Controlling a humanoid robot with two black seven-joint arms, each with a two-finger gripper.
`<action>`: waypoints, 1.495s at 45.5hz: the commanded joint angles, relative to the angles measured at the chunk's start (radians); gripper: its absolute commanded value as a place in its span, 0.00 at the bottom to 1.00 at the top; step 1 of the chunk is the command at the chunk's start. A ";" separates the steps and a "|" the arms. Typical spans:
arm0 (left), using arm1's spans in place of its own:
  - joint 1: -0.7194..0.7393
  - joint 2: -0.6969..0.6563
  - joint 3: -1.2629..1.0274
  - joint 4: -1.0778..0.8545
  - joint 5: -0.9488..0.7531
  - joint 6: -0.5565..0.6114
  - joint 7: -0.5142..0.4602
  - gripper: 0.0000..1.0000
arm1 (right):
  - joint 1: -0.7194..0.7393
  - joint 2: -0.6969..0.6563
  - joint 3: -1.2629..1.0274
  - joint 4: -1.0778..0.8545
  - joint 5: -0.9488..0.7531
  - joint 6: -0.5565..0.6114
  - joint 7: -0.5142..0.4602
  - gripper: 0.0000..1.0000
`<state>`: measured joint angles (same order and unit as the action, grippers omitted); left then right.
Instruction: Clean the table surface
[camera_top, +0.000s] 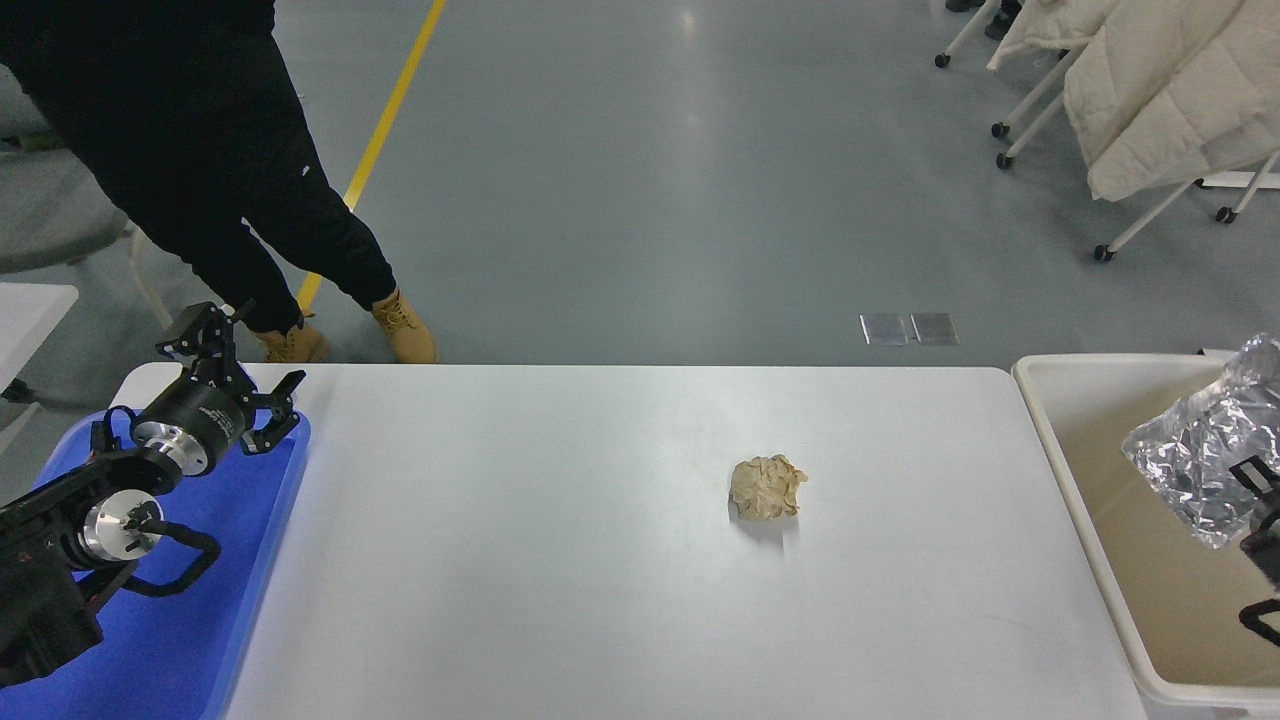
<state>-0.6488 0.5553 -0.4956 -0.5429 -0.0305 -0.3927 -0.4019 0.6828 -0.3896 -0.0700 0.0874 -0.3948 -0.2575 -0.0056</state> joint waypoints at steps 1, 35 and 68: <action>0.000 0.000 -0.001 0.000 0.000 0.000 0.000 1.00 | -0.026 0.092 0.001 -0.035 0.066 -0.028 0.000 0.00; 0.000 0.000 0.000 0.000 0.001 0.000 0.000 1.00 | 0.001 0.066 0.029 -0.035 0.126 -0.031 0.001 1.00; 0.000 0.000 0.000 0.000 0.000 0.000 0.000 1.00 | 0.224 -0.264 0.203 0.540 0.131 -0.012 0.010 1.00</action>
<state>-0.6490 0.5554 -0.4957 -0.5428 -0.0303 -0.3927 -0.4019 0.8578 -0.5547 -0.0044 0.4208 -0.2641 -0.2748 0.0024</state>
